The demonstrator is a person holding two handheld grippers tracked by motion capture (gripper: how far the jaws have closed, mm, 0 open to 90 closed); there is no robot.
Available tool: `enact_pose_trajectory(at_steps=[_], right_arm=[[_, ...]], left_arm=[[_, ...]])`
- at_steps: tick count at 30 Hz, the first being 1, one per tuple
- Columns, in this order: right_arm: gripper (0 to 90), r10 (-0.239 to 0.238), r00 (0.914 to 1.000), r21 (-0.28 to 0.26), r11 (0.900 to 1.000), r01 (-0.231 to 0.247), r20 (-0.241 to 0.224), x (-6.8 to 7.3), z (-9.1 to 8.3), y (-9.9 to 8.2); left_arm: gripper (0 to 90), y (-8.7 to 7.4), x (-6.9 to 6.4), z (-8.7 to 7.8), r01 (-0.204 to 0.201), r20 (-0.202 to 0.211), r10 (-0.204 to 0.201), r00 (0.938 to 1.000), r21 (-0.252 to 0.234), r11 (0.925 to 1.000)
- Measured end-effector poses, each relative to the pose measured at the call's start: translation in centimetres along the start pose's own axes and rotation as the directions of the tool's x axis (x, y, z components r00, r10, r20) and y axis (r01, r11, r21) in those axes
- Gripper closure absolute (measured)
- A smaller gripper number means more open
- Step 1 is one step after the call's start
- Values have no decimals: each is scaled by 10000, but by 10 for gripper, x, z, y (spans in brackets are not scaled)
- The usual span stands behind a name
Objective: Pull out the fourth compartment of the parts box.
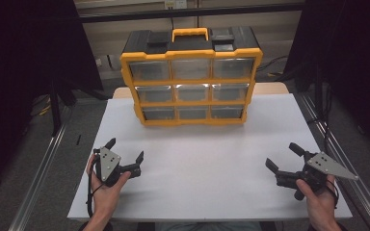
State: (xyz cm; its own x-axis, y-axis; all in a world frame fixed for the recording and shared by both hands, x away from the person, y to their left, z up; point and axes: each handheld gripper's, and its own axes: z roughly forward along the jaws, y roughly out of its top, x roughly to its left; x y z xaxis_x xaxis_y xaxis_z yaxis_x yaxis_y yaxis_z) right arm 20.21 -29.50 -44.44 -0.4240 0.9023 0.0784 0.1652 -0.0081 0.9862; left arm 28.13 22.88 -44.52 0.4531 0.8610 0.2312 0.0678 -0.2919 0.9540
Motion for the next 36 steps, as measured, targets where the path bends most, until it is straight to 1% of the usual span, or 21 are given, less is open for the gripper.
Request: enact_pose_trajectory(at_steps=[3,4,5,7,8,11,14,17,19,20,22,23,26,27,28,30,32,33,34,35,36], right_arm=[[6,-45,10000,47,10000,45,-39,-1,-1,0],[7,-23,10000,32,10000,23,33,-1,-1,0],[7,37,10000,37,10000,-37,69,-1,-1,0],[7,104,9999,24,9999,-104,63,-2,-1,-1],[7,130,9999,75,9999,-130,57,-3,-1,-1],[7,117,9999,62,9999,-117,72,-4,-1,-1],[7,127,9999,69,9999,-128,76,-4,-1,-2],[7,174,9998,62,9998,-174,62,-3,0,-1],[7,83,9999,117,9999,-84,95,-3,1,-2],[8,75,9999,85,9999,-76,112,-3,2,-2],[8,79,9999,92,9999,-80,146,-3,4,-2],[8,73,9999,164,9998,-75,127,-3,4,-2],[8,50,9999,150,9999,-52,104,-3,5,-2],[8,39,10000,187,9998,-40,80,-3,5,-2],[8,45,10000,219,9997,-47,61,-3,5,-2],[8,62,10000,190,9998,-63,47,-3,6,-3],[8,34,10000,167,9999,-35,46,-3,7,-3],[8,8,10000,163,9999,-8,2,-2,7,-3],[9,-19,10000,189,9998,18,53,-2,6,-2],[9,-19,10000,189,9998,18,53,-2,6,-2],[9,5,10000,184,9998,-5,3,-2,6,-2]], left_arm=[[13,1,2,5,254,84,-252,9996,-283,9993],[13,1,2,7,204,146,-200,9997,-242,9995],[13,1,3,7,82,197,-79,9998,-185,9998],[12,1,3,11,-22,76,25,10000,-390,9992],[13,3,4,14,-366,-26,365,9993,-384,9986],[15,4,5,18,-505,-66,502,9987,-572,9971],[17,5,5,24,-1022,-55,1021,9948,-484,9936],[21,5,4,35,-1317,11,1319,9913,-474,9902],[21,7,6,38,-1463,-35,1463,9892,-492,9880],[23,9,6,40,-1317,-2,1319,9913,-561,9897],[28,12,7,43,-1267,81,1274,9918,-597,9901],[28,17,9,47,-1575,-125,1570,9875,-489,9863],[28,22,11,52,-1694,-112,1691,9855,-504,9843],[28,25,12,54,-1925,-161,1920,9813,-442,9803],[28,26,12,57,-1987,-128,1983,9800,-443,9791],[46,29,13,63,-1999,34,2000,9798,-277,9794],[45,29,12,65,-1982,-32,1982,9802,-243,9799],[45,30,13,68,-2413,-25,2413,9705,-191,9703],[45,30,12,70,-2619,-52,2619,9651,-215,9648],[46,30,12,70,-2619,-52,2619,9651,-215,9648],[48,32,13,74,-3035,-98,3034,9528,-148,9527]])
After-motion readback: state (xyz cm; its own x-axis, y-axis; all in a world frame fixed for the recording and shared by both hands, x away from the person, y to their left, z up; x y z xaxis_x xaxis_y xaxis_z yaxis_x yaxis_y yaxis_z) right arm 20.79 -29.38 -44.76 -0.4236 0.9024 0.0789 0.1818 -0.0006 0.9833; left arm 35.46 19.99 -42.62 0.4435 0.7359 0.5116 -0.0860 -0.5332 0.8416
